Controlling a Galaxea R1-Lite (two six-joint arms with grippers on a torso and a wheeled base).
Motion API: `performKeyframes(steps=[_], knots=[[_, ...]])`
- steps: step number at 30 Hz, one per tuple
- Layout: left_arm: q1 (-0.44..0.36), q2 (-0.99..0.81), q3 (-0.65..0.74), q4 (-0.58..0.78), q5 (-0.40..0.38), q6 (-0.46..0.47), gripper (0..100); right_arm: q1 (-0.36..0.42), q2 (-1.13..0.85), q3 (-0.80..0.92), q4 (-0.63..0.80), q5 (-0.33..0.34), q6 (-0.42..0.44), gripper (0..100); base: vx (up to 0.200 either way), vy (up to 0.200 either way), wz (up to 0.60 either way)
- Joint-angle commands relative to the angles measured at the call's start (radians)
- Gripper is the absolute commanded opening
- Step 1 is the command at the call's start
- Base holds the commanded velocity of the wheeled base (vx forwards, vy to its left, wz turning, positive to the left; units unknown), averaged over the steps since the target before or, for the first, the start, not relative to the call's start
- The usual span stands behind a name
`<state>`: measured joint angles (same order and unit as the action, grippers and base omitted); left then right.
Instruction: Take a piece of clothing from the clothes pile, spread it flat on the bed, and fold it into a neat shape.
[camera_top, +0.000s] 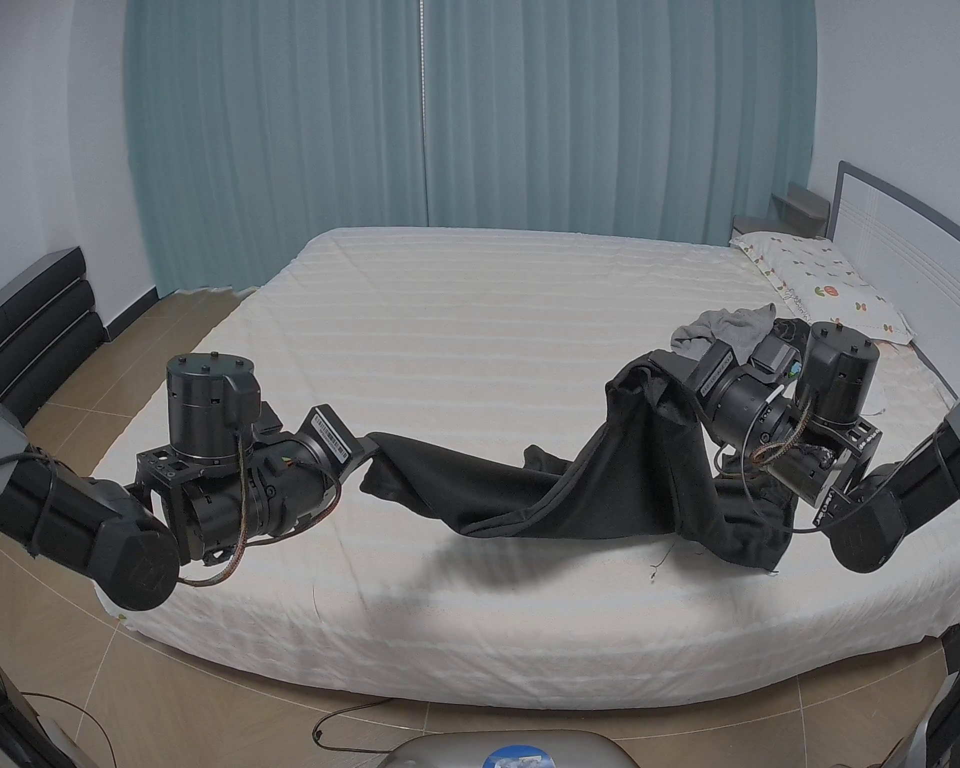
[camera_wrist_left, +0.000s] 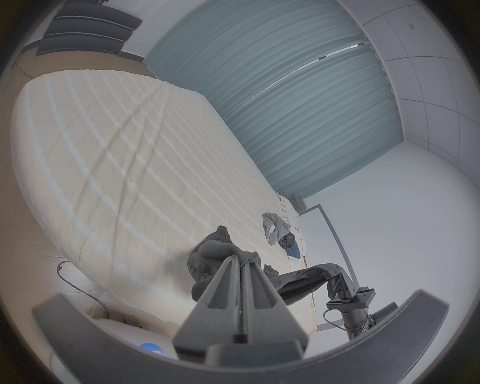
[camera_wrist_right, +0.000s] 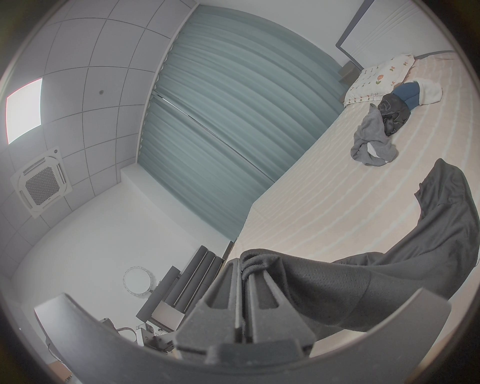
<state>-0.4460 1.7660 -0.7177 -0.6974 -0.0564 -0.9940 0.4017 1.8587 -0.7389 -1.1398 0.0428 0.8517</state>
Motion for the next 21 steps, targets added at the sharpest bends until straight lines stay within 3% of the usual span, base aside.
performKeyframes(steps=[1, 3, 12, 21], knots=[[-0.01, -0.003, 0.006, 0.015, 0.0, 0.002, 0, -0.012, -0.035, 0.046, -0.003, -0.001, 0.0, 0, 0.0, 0.0, 0.0], [-0.019, -0.003, 0.015, 0.016, 0.0, 0.002, 0, -0.015, -0.049, 0.069, -0.003, -0.001, 0.0, 0, 0.0, 0.0, 0.0], [-0.054, -0.069, 0.053, 0.042, 0.006, 0.003, 0, -0.017, -0.162, 0.176, -0.005, -0.009, -0.002, 0, -0.2, 0.0, 0.0], [-0.103, -0.244, 0.052, 0.157, 0.082, 0.031, 0, -0.017, -0.435, 0.291, 0.018, -0.014, -0.025, 0, -0.2, 0.0, 0.0]])
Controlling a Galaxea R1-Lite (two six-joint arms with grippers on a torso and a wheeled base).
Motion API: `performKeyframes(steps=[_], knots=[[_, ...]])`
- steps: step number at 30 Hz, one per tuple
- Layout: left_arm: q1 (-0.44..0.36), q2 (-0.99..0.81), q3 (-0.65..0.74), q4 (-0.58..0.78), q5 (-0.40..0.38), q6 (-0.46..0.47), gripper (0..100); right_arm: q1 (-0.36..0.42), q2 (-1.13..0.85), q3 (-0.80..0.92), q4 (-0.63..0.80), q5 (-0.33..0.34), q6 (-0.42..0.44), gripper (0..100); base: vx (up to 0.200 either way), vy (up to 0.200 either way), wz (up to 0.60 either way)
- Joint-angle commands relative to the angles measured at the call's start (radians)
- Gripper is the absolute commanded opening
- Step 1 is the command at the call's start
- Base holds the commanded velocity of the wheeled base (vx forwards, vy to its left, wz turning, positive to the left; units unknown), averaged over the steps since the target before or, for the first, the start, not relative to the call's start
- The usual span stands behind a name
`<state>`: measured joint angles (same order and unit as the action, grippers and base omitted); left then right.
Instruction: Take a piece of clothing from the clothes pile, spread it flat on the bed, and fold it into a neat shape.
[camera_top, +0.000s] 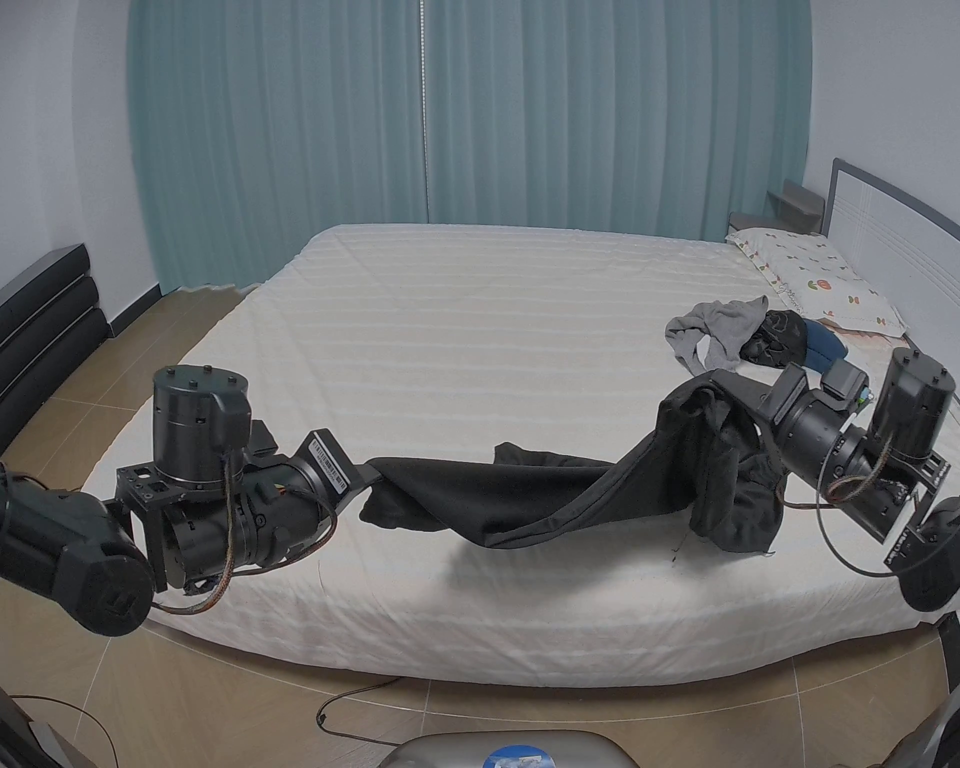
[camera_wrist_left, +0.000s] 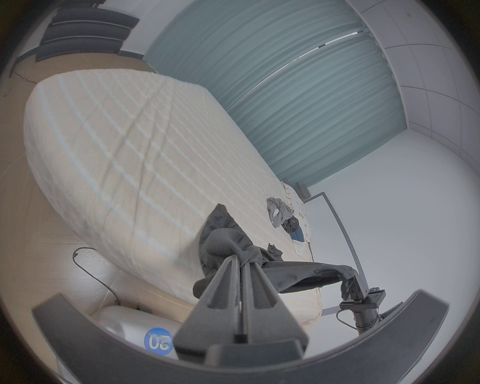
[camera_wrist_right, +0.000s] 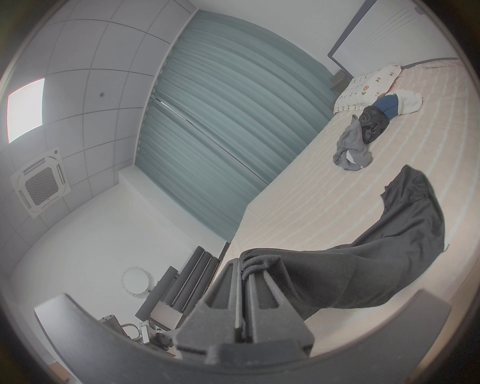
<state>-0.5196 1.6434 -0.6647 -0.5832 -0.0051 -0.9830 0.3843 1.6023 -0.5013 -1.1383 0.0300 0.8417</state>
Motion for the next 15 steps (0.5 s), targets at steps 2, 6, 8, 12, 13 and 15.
performKeyframes(steps=[2, 6, 8, 12, 13, 15], knots=[[-0.036, -0.16, -0.012, 0.063, 0.047, 0.041, 0, -0.001, -0.256, 0.035, 0.074, -0.013, -0.029, 0, -0.2, 0.0, 0.0], [-0.031, -0.209, -0.064, 0.109, 0.063, 0.087, 0, -0.001, -0.383, -0.077, 0.209, -0.018, -0.049, 0, -0.05, 0.0, 0.0], [-0.027, -0.22, -0.121, 0.146, 0.079, 0.093, 0, -0.007, -0.42, -0.163, 0.273, -0.018, -0.05, 0, 0.0, 0.0, 0.0], [-0.011, -0.212, -0.282, 0.289, 0.082, 0.098, 0, -0.07, -0.401, -0.353, 0.41, -0.005, -0.058, 0, 0.0, 0.0, 0.0], [0.003, -0.209, -0.334, 0.324, 0.077, 0.096, 0, -0.1, -0.372, -0.404, 0.431, -0.001, -0.059, 0, 0.0, 0.0, 0.0], [0.029, -0.183, -0.418, 0.372, 0.074, 0.092, 0, -0.15, -0.295, -0.494, 0.44, 0.008, -0.055, 0, 0.0, 0.0, 0.0]])
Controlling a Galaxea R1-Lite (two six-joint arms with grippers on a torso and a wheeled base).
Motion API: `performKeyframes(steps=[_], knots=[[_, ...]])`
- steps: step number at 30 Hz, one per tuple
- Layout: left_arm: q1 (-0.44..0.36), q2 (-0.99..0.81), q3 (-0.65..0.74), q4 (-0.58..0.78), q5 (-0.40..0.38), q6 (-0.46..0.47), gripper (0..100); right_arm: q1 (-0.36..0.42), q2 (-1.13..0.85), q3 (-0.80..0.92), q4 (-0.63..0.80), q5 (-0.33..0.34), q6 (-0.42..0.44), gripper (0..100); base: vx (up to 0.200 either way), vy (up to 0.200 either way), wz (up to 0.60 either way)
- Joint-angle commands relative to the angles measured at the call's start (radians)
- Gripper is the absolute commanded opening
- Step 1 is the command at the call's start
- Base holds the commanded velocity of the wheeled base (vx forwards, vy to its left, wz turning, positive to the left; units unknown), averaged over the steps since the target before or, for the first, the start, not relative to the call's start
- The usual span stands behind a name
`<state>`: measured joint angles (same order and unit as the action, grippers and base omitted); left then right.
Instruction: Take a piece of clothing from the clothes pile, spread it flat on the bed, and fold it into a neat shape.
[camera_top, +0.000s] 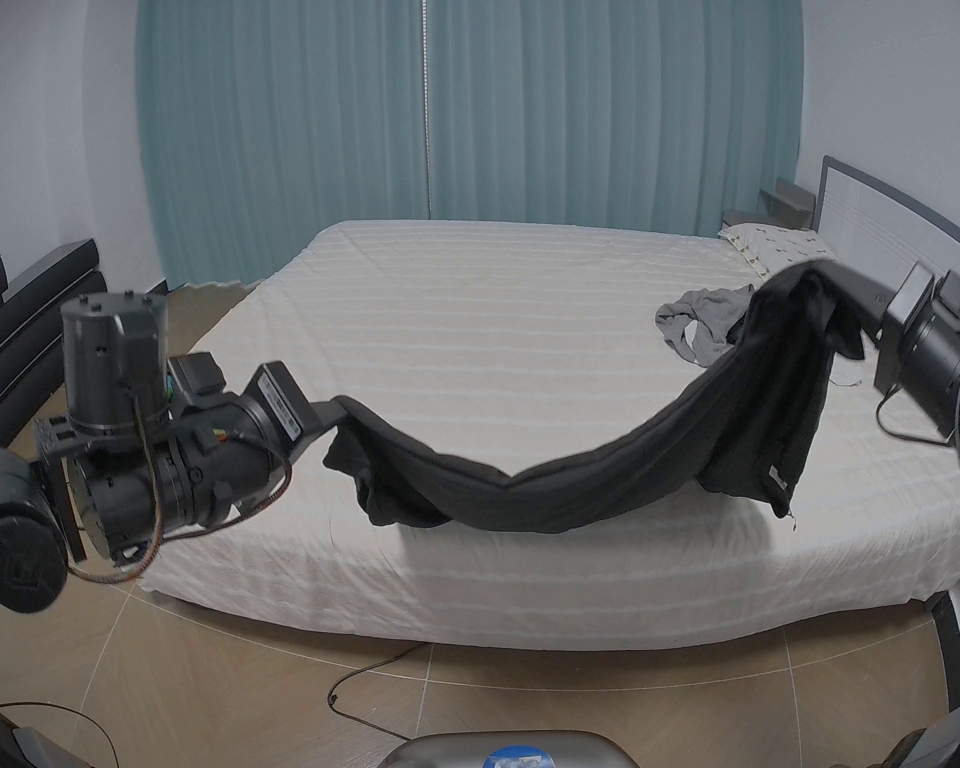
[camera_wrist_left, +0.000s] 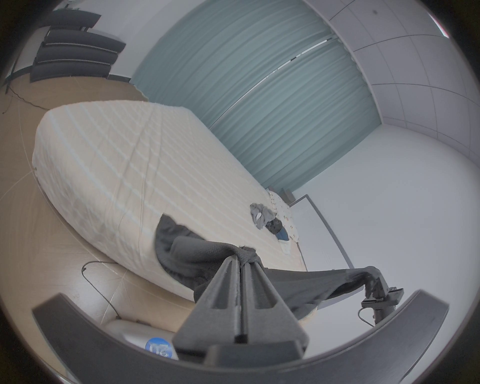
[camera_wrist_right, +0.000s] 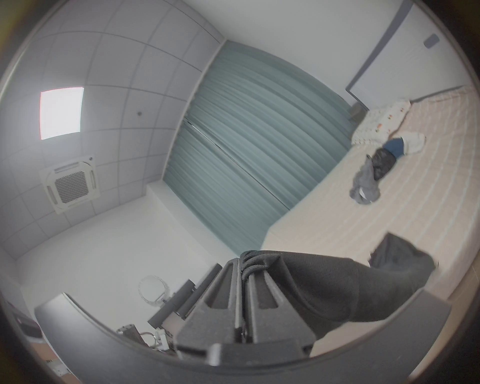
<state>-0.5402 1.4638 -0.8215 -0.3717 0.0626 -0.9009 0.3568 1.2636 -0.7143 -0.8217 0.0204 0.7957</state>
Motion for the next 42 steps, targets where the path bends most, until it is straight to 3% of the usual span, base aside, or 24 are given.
performKeyframes(steps=[1, 12, 17, 42], knots=[[0.059, 0.021, -0.301, 0.177, 0.006, 0.01, 0, -0.136, 0.086, -0.323, 0.124, 0.018, -0.009, 0, 0.0, 0.0, 0.0], [0.111, 0.254, -0.466, 0.208, 0.011, 0.008, 0, -0.136, 0.419, -0.495, 0.099, 0.01, -0.013, 0, 0.0, 0.0, 0.0], [0.148, 0.345, -0.518, 0.204, 0.01, 0.007, 0, -0.133, 0.51, -0.525, 0.022, 0.006, -0.018, 0, 0.2, 0.0, 0.0], [0.186, 0.604, -0.783, 0.2, 0.002, 0.003, 0, -0.15, 0.681, -0.605, -0.066, 0.007, -0.024, 0, 0.2, 0.0, 0.0]])
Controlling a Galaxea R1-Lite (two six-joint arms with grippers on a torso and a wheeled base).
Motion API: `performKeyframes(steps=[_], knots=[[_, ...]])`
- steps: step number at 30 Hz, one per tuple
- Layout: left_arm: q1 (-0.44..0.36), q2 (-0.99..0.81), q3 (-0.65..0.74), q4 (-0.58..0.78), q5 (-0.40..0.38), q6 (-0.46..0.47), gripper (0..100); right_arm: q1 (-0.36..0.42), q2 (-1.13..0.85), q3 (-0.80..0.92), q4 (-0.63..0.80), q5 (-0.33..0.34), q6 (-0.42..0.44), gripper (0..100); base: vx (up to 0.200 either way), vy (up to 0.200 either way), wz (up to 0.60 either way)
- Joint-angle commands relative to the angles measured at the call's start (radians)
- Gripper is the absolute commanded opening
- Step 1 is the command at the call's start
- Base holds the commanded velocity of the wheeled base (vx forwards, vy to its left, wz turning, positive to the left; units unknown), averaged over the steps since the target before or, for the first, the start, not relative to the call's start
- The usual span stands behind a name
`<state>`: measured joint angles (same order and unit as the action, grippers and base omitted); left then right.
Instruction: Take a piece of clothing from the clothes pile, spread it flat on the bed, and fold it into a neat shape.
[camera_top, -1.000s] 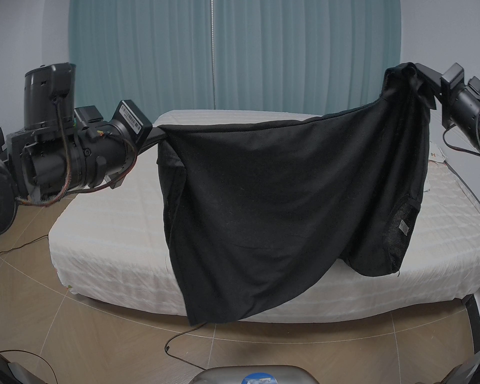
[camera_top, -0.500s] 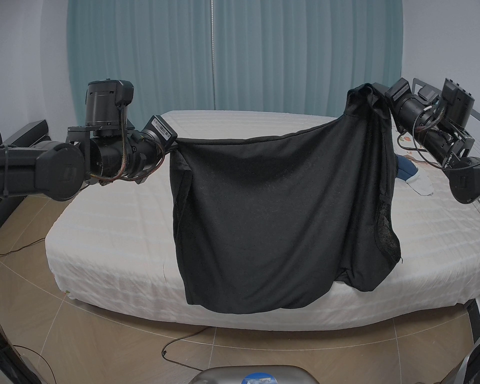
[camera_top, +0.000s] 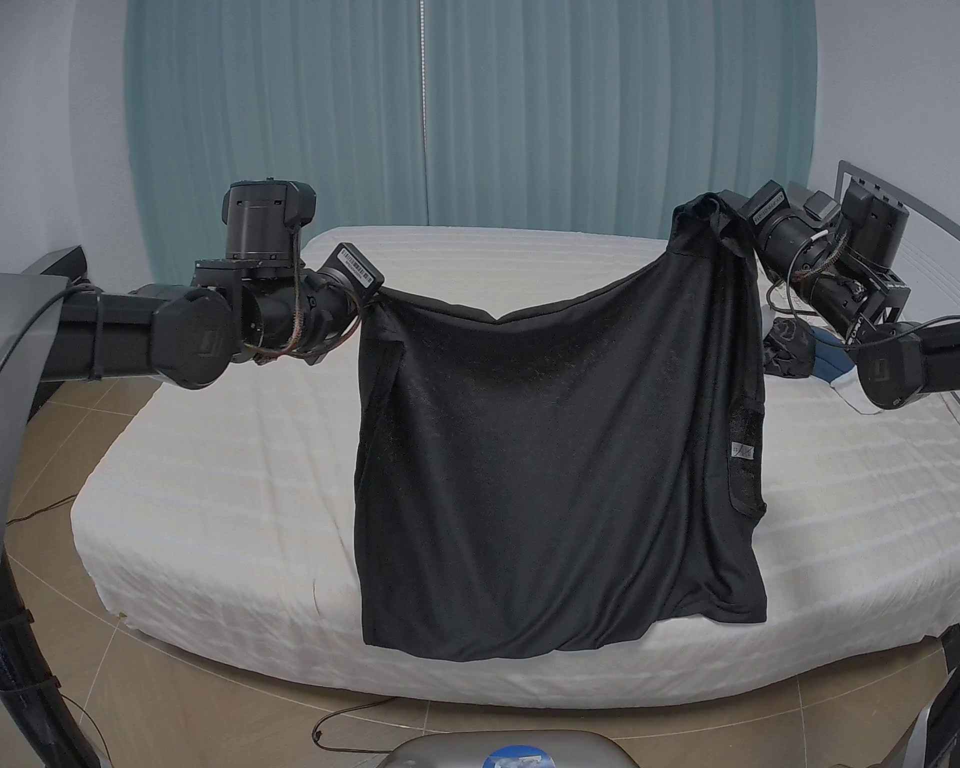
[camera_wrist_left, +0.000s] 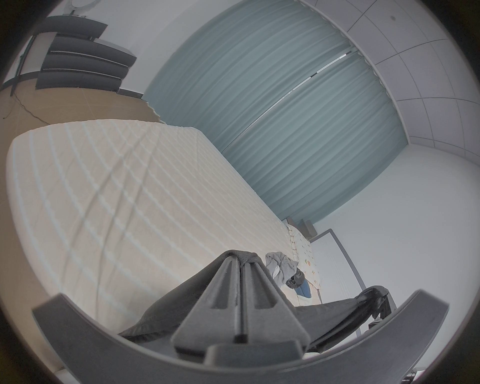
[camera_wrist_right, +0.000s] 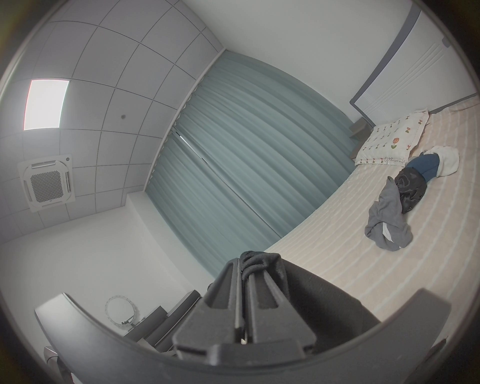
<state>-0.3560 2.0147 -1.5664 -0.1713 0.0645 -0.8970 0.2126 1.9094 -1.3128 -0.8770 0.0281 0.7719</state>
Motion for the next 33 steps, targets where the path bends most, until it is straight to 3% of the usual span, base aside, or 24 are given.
performKeyframes(steps=[1, 12, 33], knots=[[0.002, 0.064, -0.047, -0.002, 0.0, 0.0, 0, -0.005, 0.042, -0.006, -0.011, 0.0, 0.0, 0, 0.2, 0.0, 0.0], [0.002, 0.219, -0.141, -0.001, 0.0, 0.001, 0, -0.019, 0.155, -0.003, -0.016, -0.005, 0.0, 0, 0.2, 0.0, 0.0], [0.008, 0.411, -0.141, 0.001, 0.011, -0.037, 0, -0.039, 0.421, 0.02, -0.096, -0.031, 0.001, 0, 0.0, 0.0, 0.0]])
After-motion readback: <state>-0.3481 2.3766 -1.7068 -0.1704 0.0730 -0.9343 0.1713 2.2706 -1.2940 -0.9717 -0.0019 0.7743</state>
